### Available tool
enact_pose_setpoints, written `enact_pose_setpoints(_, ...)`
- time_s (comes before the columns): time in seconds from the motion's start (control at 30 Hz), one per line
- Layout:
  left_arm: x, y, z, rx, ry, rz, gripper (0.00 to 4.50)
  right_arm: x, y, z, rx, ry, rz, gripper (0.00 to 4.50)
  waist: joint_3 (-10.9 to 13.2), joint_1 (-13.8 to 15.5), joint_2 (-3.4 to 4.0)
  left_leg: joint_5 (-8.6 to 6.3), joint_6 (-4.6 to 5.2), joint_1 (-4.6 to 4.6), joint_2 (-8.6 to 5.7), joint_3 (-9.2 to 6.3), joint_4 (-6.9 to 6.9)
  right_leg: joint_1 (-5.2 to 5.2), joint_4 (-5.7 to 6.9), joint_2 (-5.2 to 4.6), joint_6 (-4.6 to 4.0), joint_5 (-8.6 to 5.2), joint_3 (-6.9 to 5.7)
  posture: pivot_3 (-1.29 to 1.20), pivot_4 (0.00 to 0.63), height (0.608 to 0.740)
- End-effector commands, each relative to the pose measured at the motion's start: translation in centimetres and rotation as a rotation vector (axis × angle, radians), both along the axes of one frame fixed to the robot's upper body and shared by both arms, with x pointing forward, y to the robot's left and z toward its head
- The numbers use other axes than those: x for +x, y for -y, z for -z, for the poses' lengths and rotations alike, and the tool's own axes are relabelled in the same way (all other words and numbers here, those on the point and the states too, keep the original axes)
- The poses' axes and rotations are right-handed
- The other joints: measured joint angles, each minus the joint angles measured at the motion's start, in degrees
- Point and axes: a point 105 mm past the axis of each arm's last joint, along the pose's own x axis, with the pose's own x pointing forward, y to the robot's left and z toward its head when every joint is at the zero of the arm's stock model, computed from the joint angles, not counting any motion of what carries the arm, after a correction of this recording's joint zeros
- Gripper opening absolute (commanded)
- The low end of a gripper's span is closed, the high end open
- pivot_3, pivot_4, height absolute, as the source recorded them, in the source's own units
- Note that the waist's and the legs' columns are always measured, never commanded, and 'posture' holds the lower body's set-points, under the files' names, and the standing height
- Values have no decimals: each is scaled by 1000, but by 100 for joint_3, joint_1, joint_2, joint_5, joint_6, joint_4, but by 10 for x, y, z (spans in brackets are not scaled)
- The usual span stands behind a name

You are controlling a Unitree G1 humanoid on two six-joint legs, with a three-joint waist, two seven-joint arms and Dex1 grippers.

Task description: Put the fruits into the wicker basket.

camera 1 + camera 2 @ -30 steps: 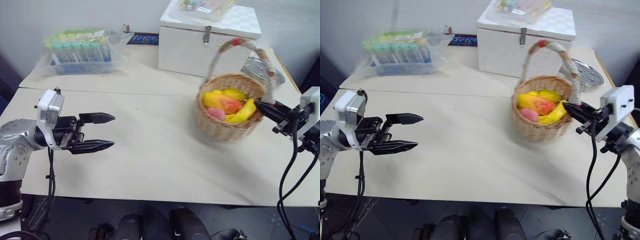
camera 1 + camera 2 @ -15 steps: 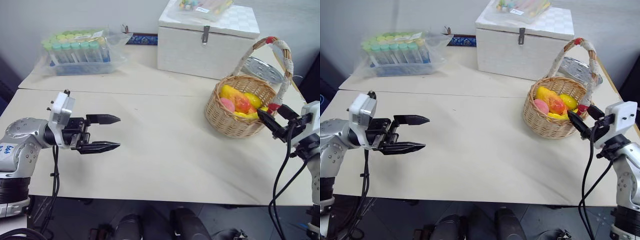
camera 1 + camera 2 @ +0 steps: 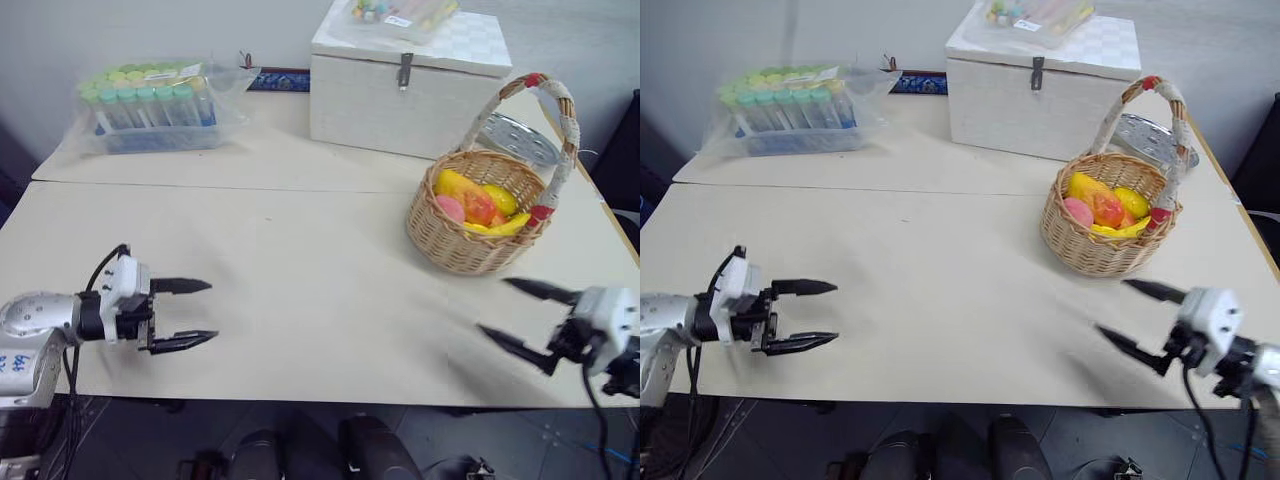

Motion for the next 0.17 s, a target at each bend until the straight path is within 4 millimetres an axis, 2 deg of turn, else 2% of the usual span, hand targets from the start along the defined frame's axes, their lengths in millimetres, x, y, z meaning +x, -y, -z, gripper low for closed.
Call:
enact_pose_setpoints(0.03,0,-3,-6,23,99,-39,4500,8,-21,3,-51,54,-134,4424,1,22,2,-1,3,-1,-1,0,4,0,1,-3,0,0,0,0,150,740)
enact_pose_setpoints(0.17,18,1,-15,-1,333,-139,4500,29,-37,12,-47,94,-173,4424,0,88,0,-5,9,-2,-4,-8,12,4,0,-11,1,1,-10,0,150,740)
